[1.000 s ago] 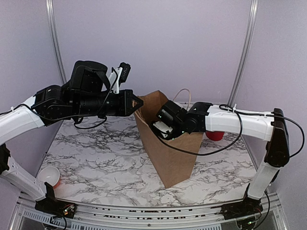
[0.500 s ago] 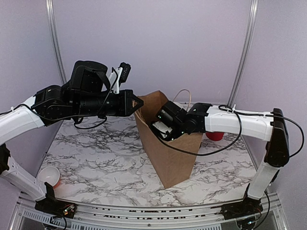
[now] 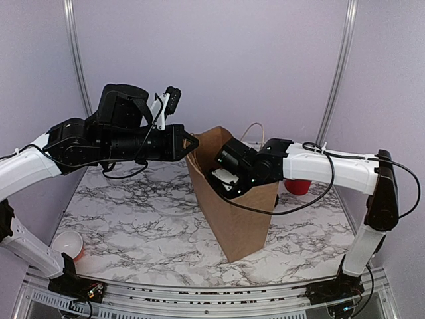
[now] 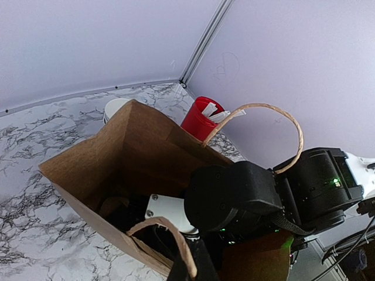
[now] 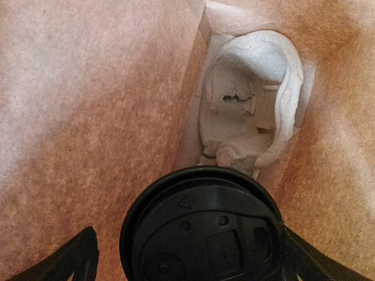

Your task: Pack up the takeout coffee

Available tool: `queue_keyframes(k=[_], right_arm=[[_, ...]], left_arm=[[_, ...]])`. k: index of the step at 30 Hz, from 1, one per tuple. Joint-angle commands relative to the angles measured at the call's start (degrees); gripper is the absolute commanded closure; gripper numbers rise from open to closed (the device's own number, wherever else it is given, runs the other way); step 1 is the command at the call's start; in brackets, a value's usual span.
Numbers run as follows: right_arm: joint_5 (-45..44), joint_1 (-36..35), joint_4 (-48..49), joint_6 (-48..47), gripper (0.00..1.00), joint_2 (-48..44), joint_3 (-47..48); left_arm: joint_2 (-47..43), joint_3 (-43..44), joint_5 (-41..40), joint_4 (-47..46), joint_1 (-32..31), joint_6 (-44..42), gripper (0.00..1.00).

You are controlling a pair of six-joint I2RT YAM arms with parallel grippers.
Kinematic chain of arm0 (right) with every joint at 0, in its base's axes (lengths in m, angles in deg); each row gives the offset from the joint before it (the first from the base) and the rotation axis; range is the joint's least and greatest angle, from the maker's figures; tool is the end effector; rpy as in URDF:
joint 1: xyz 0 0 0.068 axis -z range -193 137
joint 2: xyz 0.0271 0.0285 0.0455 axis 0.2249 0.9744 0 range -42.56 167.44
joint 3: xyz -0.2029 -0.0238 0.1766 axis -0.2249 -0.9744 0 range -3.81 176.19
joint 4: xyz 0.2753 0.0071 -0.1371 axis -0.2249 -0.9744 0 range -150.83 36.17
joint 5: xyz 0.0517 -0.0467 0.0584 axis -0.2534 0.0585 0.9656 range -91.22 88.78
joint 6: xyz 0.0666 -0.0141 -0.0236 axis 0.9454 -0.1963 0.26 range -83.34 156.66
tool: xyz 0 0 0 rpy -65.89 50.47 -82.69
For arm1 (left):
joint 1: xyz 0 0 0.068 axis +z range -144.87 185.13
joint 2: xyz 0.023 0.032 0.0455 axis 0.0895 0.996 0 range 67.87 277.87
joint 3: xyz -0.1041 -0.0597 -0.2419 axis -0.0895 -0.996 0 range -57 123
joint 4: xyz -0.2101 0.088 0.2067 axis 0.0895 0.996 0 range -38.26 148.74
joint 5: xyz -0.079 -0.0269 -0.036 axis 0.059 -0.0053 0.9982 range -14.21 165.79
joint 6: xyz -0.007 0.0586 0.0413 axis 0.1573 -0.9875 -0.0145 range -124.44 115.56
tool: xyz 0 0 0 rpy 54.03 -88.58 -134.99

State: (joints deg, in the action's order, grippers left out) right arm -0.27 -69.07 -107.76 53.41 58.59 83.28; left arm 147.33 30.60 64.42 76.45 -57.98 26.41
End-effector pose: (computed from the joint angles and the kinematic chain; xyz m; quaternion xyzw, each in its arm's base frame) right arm 0.2337 0.3491 0.2327 -0.3318 0.9238 0.1198 0.1487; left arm 0.1831 -0.3348 0.4333 0.1647 0.7828 -0.3807 0.4639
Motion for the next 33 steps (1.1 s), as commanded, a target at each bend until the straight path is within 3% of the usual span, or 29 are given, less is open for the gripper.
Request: queue_keyframes(k=[1,33], right_arm=[[-0.07,-0.7,-4.52,0.94,0.0,0.68,3.14],[-4.74,-0.66,-2.7,3.07,0.0,-2.26,10.05]], left_arm=[[-0.24,1.69,0.17,-1.0,-0.24,-0.15,1.0],[-0.05,1.31,-0.67,-0.94,-0.88,0.13,1.0]])
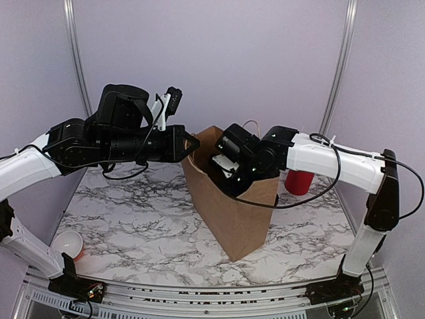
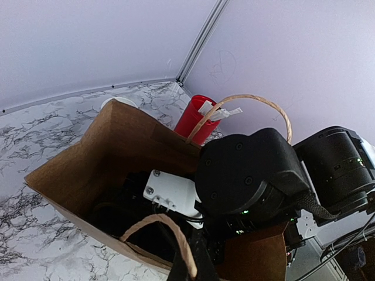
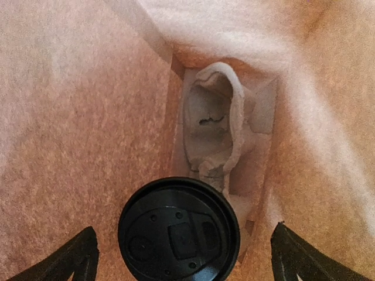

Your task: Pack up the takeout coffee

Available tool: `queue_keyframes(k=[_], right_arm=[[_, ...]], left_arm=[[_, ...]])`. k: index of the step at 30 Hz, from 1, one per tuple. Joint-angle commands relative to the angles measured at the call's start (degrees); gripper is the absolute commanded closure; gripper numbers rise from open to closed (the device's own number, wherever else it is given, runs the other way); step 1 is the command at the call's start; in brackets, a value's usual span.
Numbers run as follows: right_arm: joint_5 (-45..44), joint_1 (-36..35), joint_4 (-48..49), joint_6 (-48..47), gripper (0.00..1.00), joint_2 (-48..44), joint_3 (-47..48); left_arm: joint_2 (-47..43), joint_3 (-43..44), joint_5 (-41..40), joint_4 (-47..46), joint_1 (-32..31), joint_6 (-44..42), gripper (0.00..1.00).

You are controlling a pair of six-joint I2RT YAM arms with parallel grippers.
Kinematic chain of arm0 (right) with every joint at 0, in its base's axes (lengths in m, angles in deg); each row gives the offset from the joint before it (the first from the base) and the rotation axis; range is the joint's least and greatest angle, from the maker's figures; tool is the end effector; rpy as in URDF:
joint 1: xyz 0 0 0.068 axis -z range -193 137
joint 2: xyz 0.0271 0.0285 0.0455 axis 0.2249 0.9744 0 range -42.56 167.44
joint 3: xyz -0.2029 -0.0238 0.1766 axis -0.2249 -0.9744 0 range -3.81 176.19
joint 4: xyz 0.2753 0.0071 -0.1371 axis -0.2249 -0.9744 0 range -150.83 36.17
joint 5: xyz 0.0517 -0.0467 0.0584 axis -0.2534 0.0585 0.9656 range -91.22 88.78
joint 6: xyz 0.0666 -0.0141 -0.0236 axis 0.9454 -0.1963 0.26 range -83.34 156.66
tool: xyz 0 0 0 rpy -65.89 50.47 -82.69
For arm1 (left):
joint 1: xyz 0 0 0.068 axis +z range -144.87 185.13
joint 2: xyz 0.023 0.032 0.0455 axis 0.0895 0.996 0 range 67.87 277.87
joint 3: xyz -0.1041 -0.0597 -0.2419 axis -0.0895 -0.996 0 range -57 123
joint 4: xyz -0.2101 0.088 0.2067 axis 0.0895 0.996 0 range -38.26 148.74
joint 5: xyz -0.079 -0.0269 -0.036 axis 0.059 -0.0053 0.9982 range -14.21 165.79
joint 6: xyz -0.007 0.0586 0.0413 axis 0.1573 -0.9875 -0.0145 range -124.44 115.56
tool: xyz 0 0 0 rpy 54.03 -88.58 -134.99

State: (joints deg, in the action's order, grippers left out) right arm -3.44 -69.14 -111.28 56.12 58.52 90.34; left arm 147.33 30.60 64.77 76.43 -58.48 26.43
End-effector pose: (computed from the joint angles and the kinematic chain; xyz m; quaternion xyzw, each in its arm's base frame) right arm 0.2397 0.3531 0.2735 -0.3027 0.9268 0.1209 0.1867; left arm 0.1798 -0.3366 0.4334 0.1698 0.7817 -0.3847 0.4606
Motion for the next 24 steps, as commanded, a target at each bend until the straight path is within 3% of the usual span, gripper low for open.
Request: queue_keyframes(k=[1,24], right_arm=[[-1.75,-0.64,0.77,0.33,0.0,-2.35,3.24],[-1.6,-0.9,3.81,0.18,0.0,-3.09,11.57]], left_arm=[[-0.09,1.27,-1.29,-0.95,-0.37,-0.05,1.0],[-0.57,1.41,-5.82,-0.14,-0.27,-1.71,1.0]])
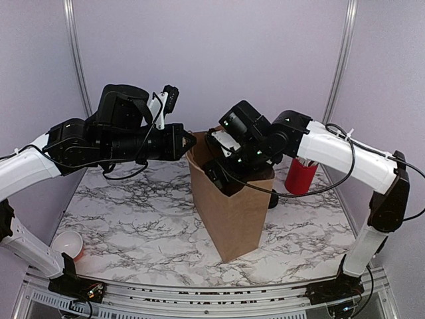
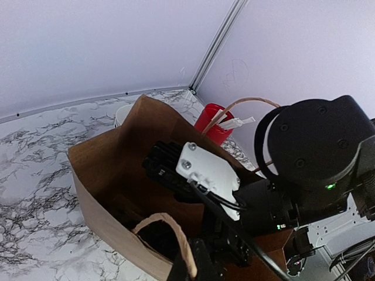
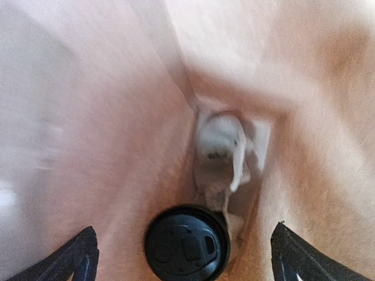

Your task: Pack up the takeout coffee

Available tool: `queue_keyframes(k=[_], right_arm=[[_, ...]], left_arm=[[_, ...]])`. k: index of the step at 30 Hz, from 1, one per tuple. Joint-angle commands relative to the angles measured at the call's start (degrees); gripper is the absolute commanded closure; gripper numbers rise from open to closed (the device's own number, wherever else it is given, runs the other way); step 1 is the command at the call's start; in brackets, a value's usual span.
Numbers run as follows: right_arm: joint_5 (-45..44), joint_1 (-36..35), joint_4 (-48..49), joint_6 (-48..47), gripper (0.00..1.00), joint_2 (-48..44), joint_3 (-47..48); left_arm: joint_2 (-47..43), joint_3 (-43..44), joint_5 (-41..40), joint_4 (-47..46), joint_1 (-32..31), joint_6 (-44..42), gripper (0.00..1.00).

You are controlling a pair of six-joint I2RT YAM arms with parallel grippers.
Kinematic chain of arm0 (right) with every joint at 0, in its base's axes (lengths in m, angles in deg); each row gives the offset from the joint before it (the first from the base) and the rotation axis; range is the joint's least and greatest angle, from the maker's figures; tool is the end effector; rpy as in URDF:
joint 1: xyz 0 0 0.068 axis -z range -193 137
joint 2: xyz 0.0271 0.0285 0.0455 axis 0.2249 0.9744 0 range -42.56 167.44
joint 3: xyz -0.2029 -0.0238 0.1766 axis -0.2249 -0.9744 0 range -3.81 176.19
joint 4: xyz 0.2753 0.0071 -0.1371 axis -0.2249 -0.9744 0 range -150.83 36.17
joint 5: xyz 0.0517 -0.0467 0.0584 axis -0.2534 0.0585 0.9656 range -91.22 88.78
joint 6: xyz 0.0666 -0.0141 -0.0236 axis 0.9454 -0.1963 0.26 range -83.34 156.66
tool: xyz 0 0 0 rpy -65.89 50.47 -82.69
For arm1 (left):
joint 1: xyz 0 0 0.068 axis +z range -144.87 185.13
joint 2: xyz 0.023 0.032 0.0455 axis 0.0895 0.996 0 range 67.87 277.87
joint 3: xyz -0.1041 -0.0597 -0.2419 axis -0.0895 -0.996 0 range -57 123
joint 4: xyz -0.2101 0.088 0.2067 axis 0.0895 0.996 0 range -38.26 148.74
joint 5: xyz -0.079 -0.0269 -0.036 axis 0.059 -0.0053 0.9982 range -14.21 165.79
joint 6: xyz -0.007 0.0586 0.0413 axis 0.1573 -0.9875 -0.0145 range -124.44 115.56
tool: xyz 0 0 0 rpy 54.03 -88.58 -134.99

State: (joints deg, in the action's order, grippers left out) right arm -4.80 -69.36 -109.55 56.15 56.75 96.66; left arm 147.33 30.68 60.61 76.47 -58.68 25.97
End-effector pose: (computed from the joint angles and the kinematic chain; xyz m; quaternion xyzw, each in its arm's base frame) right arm 0.2425 0.3577 0.3284 -0.2921 0.9063 0.1635 0.2582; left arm 0.1820 -0.3345 0.4341 0.1526 0.7835 -0.3624 0.4811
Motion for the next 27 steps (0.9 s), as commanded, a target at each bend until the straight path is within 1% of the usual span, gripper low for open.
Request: queue_keyframes(k=[1,11,17,27], right_arm=[[-0.09,-0.68,2.18,0.24,0.0,-1.17,5.87],[-0.6,-1.05,4.72,1.03,0.0,-2.02,7.18],[-0.77,-1.06,4.21,0.74,0.0,-1.55,11.45],[-0.82,-1.06,7.71,0.91,0.0,-3.11,11.99]], left_arm=[[-0.58,1.56,-1.74,-0.18,-0.03,-1.49,1.0],[-1.6,1.22,-2.91,0.25,0.49,-1.81,1.0],[-2.72,0.48,-3.29,0.23,1.45,-1.54,1.0],[-3.99,-0.56,-3.28,0.0,2.91,-1.1,1.0]])
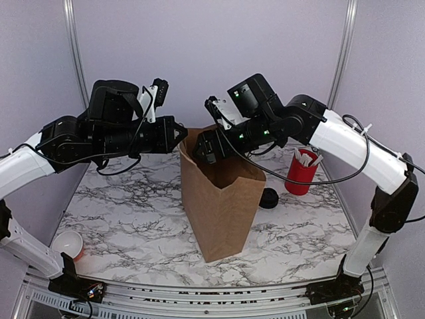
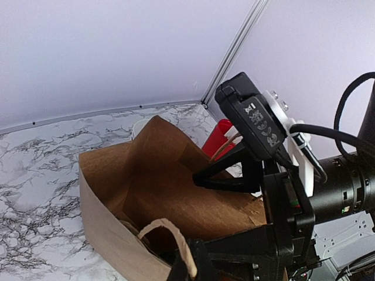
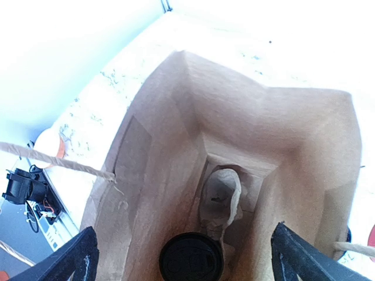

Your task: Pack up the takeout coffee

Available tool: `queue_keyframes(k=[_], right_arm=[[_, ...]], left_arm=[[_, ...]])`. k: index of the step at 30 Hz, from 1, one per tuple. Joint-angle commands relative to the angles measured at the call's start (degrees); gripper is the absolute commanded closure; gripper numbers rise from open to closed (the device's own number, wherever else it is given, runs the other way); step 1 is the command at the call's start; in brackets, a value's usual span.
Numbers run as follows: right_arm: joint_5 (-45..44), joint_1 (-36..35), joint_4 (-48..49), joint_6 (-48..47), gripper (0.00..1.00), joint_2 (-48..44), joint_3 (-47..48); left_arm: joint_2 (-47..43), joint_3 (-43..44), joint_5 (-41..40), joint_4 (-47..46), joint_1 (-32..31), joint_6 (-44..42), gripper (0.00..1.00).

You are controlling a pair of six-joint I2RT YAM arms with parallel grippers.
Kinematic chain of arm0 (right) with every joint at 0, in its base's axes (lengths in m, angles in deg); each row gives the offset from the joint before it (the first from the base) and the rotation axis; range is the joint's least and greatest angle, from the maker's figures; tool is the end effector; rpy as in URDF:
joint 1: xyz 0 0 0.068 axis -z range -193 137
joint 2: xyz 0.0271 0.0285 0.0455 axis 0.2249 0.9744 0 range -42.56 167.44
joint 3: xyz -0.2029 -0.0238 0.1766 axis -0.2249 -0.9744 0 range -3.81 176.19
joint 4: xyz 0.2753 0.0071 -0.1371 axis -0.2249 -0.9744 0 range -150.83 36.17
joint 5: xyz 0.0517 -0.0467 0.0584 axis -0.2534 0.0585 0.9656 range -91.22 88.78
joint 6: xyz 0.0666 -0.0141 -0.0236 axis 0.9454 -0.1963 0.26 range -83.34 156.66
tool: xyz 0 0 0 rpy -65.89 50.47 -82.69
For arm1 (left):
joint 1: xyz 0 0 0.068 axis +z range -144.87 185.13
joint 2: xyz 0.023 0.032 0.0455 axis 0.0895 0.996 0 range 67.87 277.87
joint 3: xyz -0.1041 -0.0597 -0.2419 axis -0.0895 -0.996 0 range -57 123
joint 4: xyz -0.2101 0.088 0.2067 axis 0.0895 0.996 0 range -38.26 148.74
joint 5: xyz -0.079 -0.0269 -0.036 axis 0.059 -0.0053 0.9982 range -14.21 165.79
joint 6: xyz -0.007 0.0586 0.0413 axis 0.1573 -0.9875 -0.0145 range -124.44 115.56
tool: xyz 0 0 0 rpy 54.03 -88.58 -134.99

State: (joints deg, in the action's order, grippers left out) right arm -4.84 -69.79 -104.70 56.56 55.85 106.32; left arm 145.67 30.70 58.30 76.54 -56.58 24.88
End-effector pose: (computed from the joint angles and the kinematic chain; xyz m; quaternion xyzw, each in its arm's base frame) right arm 0.2426 0.3637 0.4060 -0.2728 0.8606 0.2438 0.3542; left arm 0.1913 -0.3175 0.4446 0.1296 0.7784 -0.3453 0.5080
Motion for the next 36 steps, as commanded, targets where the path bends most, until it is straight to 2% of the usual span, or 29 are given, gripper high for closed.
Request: queue_keyframes(k=[1,8,21,29,36], right_arm=[[-0.63,-0.6,3.27,0.5,0.0,-2.37,2.63],[4.8,-0.6,10.58,0.56,0.0,-4.35,0.96],[22.63,-0.13,33.02,3.75,0.0,-7.39,-7.77],[28.2,1.34,40.22,7.24,0.0,-7.74,-12.79],[33.37,1.94,45.02,7.88,0.0,-7.81,-12.71]], left_arm=[[-2.49,-0.82,-0.96,-0.06,0.98,0.12,1.0],[-4.36,-3.07,-0.89,-0.61,2.05,0.39,1.0],[-6.34,-4.83,0.67,-1.39,2.94,-0.2,1.0],[-7.57,-5.83,0.71,-1.35,2.96,-0.16,1.0],[-8.76,-7.28,0.15,-1.3,3.17,0.01,1.0]])
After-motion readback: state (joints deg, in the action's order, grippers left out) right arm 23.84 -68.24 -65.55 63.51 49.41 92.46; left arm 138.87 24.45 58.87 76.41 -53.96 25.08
